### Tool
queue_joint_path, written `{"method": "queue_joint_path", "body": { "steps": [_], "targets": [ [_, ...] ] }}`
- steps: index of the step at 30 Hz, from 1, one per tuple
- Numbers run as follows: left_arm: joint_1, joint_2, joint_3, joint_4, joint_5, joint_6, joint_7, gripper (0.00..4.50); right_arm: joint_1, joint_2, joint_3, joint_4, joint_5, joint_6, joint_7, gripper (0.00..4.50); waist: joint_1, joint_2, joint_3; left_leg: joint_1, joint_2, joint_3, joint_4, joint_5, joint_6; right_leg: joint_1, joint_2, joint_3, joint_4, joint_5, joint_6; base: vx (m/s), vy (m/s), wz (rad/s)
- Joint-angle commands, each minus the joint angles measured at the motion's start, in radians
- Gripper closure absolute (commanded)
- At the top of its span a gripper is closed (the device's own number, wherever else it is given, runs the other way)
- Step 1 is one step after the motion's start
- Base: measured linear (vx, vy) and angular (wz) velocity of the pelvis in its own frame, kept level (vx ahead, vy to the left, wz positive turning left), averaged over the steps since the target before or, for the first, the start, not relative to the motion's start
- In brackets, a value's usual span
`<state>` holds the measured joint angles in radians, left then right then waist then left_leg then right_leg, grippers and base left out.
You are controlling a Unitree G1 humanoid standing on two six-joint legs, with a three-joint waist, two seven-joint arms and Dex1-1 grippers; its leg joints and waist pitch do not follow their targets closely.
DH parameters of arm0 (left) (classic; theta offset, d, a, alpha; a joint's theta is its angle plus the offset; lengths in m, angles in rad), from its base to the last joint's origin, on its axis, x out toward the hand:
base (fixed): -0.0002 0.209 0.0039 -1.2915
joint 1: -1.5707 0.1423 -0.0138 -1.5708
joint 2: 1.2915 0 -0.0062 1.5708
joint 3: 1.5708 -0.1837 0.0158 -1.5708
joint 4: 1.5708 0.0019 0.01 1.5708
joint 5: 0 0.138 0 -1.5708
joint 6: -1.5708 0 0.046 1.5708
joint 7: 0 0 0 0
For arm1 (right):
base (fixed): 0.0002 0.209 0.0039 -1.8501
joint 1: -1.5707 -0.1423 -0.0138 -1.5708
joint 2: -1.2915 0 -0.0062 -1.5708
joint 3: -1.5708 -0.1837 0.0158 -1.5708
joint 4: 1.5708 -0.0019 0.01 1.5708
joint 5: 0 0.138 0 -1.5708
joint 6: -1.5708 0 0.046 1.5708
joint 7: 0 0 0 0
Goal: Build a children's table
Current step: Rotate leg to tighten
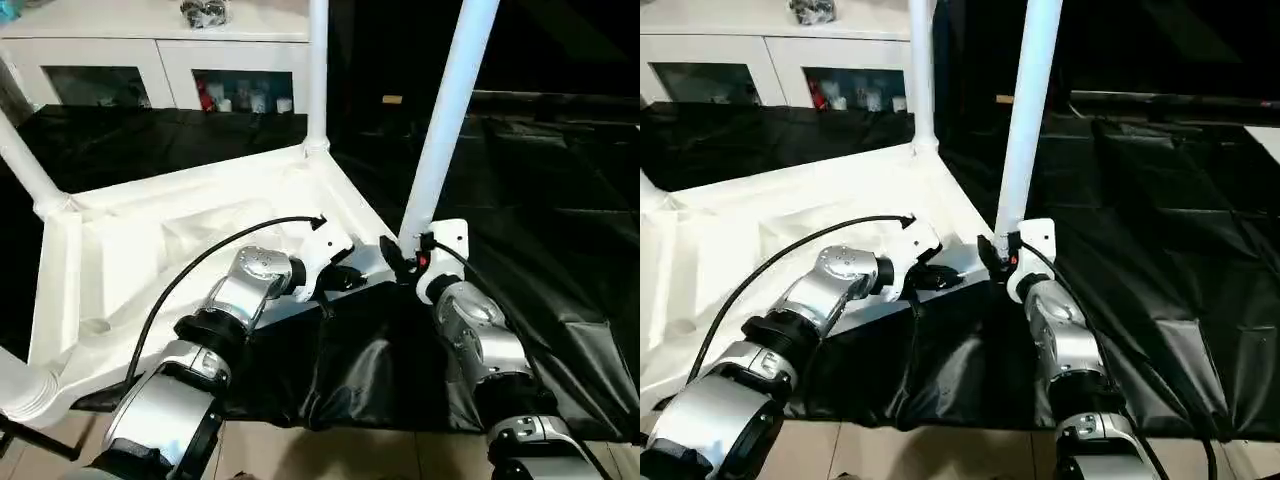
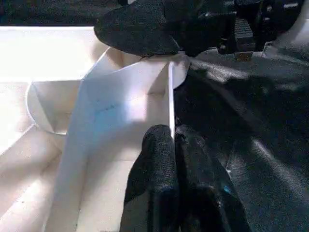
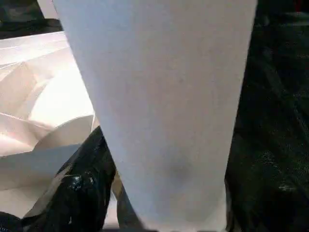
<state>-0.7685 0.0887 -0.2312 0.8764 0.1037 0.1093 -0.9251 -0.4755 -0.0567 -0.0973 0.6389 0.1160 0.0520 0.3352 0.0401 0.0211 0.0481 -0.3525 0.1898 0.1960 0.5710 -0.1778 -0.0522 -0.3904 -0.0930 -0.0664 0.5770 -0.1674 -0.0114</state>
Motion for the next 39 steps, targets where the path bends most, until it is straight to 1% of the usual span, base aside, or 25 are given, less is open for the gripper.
{"method": "queue_joint_path", "body": {
  "steps": [1,2,3,4,5,6,7,8,9,11,12,13,19,20,23,24,28,30,32,34,35,36,37,38,39],
  "targets": [
    [0.006,0.022,-0.029,-0.098,-0.077,-0.069,-0.19,4.5,0.047,-0.067,0.108,-0.044,0.038,0.026,0.311,1.31,0.006,-0.01,-0.063,-0.002,0.033,-0.019,-0.067,-0.278,0.056,0.048,-0.057,0.037,-0.069,-0.269,-0.212,0.0,0.0,0.0],
    [0.015,0.044,-0.028,-0.112,-0.086,-0.075,-0.228,4.5,0.06,-0.113,0.119,-0.062,0.045,0.027,0.391,1.31,0.011,-0.009,-0.066,-0.004,0.034,-0.019,-0.063,-0.252,0.07,0.051,-0.057,0.038,-0.066,-0.229,-0.219,0.0,0.0,0.0],
    [0.022,0.065,-0.028,-0.124,-0.094,-0.079,-0.263,4.5,0.073,-0.16,0.132,-0.081,0.054,0.029,0.474,1.31,0.015,-0.014,-0.07,-0.007,0.038,-0.016,-0.057,-0.197,0.102,0.051,-0.055,0.039,-0.053,-0.133,-0.241,0.0,0.0,0.0],
    [0.027,0.078,-0.029,-0.132,-0.1,-0.082,-0.285,4.5,0.082,-0.194,0.143,-0.093,0.062,0.032,0.534,1.31,0.023,-0.011,-0.074,-0.01,0.04,-0.013,-0.049,-0.141,0.132,0.05,-0.052,0.037,-0.04,-0.034,-0.266,0.0,0.0,0.0],
    [0.032,0.095,-0.031,-0.145,-0.105,-0.072,-0.316,4.5,0.096,-0.248,0.168,-0.107,0.07,0.033,0.63,1.31,0.028,-0.009,-0.072,-0.012,0.041,-0.01,-0.047,-0.115,0.151,0.047,-0.049,0.034,-0.035,0.012,-0.287,0.0,0.0,0.0],
    [0.035,0.1,-0.031,-0.15,-0.107,-0.071,-0.323,4.5,0.101,-0.271,0.177,-0.109,0.07,0.032,0.669,1.31,0.03,-0.015,-0.072,-0.012,0.041,-0.009,-0.045,-0.117,0.156,0.046,-0.049,0.033,-0.035,0.011,-0.291,0.0,0.0,0.0],
    [0.038,0.106,-0.033,-0.156,-0.109,-0.065,-0.336,4.5,0.106,-0.295,0.184,-0.11,0.069,0.032,0.708,1.31,0.039,-0.012,-0.071,-0.005,0.043,-0.007,-0.044,-0.128,0.157,0.042,-0.052,0.033,-0.037,-0.014,-0.297,0.0,0.0,0.0],
    [0.04,0.11,-0.034,-0.161,-0.108,-0.062,-0.348,4.5,0.108,-0.312,0.188,-0.108,0.068,0.028,0.739,1.31,0.04,-0.013,-0.069,-0.009,0.043,-0.007,-0.045,-0.131,0.154,0.044,-0.053,0.034,-0.037,-0.03,-0.295,0.0,0.0,0.0],
    [0.04,0.11,-0.034,-0.161,-0.108,-0.062,-0.348,4.5,0.108,-0.312,0.188,-0.108,0.068,0.028,0.739,1.31,0.049,-0.012,-0.068,-0.005,0.046,-0.007,-0.047,-0.146,0.142,0.041,-0.055,0.034,-0.042,-0.072,-0.288,0.0,0.0,0.0],
    [0.045,0.122,-0.039,-0.17,-0.109,-0.059,-0.385,4.5,0.107,-0.344,0.192,-0.111,0.076,0.038,0.812,1.31,0.055,-0.013,-0.067,-0.003,0.048,-0.008,-0.05,-0.166,0.122,0.041,-0.055,0.034,-0.044,-0.119,-0.279,0.0,0.0,0.0],
    [0.046,0.123,-0.04,-0.171,-0.11,-0.059,-0.39,4.5,0.106,-0.346,0.192,-0.112,0.077,0.039,0.818,1.31,0.055,-0.01,-0.067,-0.003,0.047,-0.009,-0.051,-0.175,0.112,0.041,-0.055,0.034,-0.046,-0.131,-0.276,0.0,0.0,0.0],
    [0.049,0.132,-0.048,-0.178,-0.112,-0.06,-0.408,4.5,0.101,-0.358,0.199,-0.116,0.085,0.044,0.846,1.47,0.055,-0.009,-0.067,-0.003,0.047,-0.01,-0.051,-0.174,0.106,0.041,-0.054,0.034,-0.045,-0.132,-0.274,0.0,0.0,0.0],
    [0.045,0.152,-0.06,-0.168,-0.104,-0.076,-0.436,4.5,0.079,-0.385,0.246,-0.108,0.064,0.018,0.914,1.91,0.055,-0.013,-0.067,-0.005,0.044,-0.01,-0.049,-0.172,0.097,0.041,-0.056,0.034,-0.046,-0.143,-0.268,0.0,0.0,0.0],
    [0.042,0.154,-0.06,-0.162,-0.101,-0.08,-0.437,4.5,0.075,-0.385,0.252,-0.104,0.058,0.011,0.919,1.93,0.055,-0.015,-0.067,-0.006,0.044,-0.01,-0.05,-0.173,0.097,0.041,-0.056,0.034,-0.046,-0.148,-0.267,0.0,0.0,0.0],
    [0.037,0.159,-0.059,-0.156,-0.096,-0.084,-0.439,4.5,0.066,-0.378,0.262,-0.093,0.043,-0.006,0.928,1.98,0.056,-0.015,-0.067,-0.005,0.044,-0.01,-0.049,-0.173,0.095,0.04,-0.055,0.034,-0.046,-0.158,-0.264,0.0,0.0,0.0],
    [0.036,0.161,-0.058,-0.157,-0.096,-0.084,-0.439,4.5,0.064,-0.376,0.264,-0.091,0.042,-0.007,0.93,1.98,0.056,-0.018,-0.067,-0.007,0.044,-0.011,-0.049,-0.171,0.095,0.041,-0.055,0.034,-0.045,-0.16,-0.263,0.0,0.0,0.0],
    [0.036,0.161,-0.057,-0.157,-0.095,-0.085,-0.433,4.5,0.063,-0.371,0.272,-0.09,0.048,-0.002,0.933,1.99,0.056,-0.017,-0.068,-0.006,0.044,-0.011,-0.049,-0.164,0.097,0.041,-0.055,0.034,-0.045,-0.156,-0.262,0.0,0.0,0.0],
    [0.038,0.161,-0.051,-0.157,-0.091,-0.084,-0.408,4.5,0.073,-0.361,0.27,-0.098,0.06,0.013,0.924,1.99,0.056,-0.017,-0.068,-0.006,0.045,-0.011,-0.048,-0.161,0.099,0.04,-0.055,0.034,-0.043,-0.148,-0.265,0.0,0.0,0.0],
    [0.035,0.148,-0.035,-0.147,-0.08,-0.073,-0.331,4.5,0.092,-0.338,0.252,-0.111,0.078,0.027,0.886,1.99,0.056,-0.017,-0.067,-0.006,0.044,-0.01,-0.048,-0.168,0.098,0.04,-0.055,0.034,-0.045,-0.164,-0.262,0.0,0.0,0.0],
    [0.033,0.143,-0.032,-0.142,-0.076,-0.068,-0.308,4.5,0.096,-0.331,0.246,-0.111,0.08,0.027,0.874,1.99,0.057,-0.017,-0.066,-0.004,0.045,-0.01,-0.049,-0.179,0.09,0.037,-0.055,0.035,-0.048,-0.185,-0.256,0.0,0.0,0.0],
    [0.029,0.128,-0.024,-0.135,-0.068,-0.059,-0.253,4.5,0.105,-0.305,0.229,-0.104,0.081,0.023,0.821,2.0,0.057,-0.019,-0.062,-0.004,0.045,-0.011,-0.051,-0.2,0.078,0.035,-0.056,0.035,-0.052,-0.227,-0.245,0.0,0.0,0.0],
    [0.027,0.114,-0.018,-0.131,-0.062,-0.048,-0.208,4.5,0.11,-0.28,0.215,-0.092,0.075,0.017,0.761,2.0,0.057,-0.018,-0.061,-0.004,0.045,-0.012,-0.052,-0.211,0.071,0.034,-0.057,0.035,-0.053,-0.246,-0.24,0.0,0.0,0.0],
    [0.024,0.1,-0.014,-0.128,-0.055,-0.04,-0.167,4.5,0.114,-0.255,0.202,-0.081,0.067,0.007,0.705,2.0,0.052,-0.024,-0.06,-0.003,0.044,-0.013,-0.054,-0.236,0.056,0.032,-0.058,0.036,-0.058,-0.29,-0.226,0.0,0.0,0.0],
    [0.019,0.078,-0.008,-0.12,-0.05,-0.027,-0.116,4.5,0.116,-0.22,0.19,-0.063,0.054,0.0,0.626,2.0,0.049,-0.024,-0.058,-0.002,0.043,-0.014,-0.055,-0.247,0.047,0.03,-0.06,0.037,-0.061,-0.317,-0.219,0.0,0.0,0.0],
    [0.016,0.065,-0.004,-0.116,-0.048,-0.02,-0.088,4.5,0.117,-0.2,0.184,-0.052,0.046,-0.004,0.579,2.0,0.044,-0.021,-0.055,0.0,0.041,-0.018,-0.059,-0.278,0.029,0.027,-0.061,0.035,-0.069,-0.385,-0.197,0.0,0.0,0.0]
  ]
}}
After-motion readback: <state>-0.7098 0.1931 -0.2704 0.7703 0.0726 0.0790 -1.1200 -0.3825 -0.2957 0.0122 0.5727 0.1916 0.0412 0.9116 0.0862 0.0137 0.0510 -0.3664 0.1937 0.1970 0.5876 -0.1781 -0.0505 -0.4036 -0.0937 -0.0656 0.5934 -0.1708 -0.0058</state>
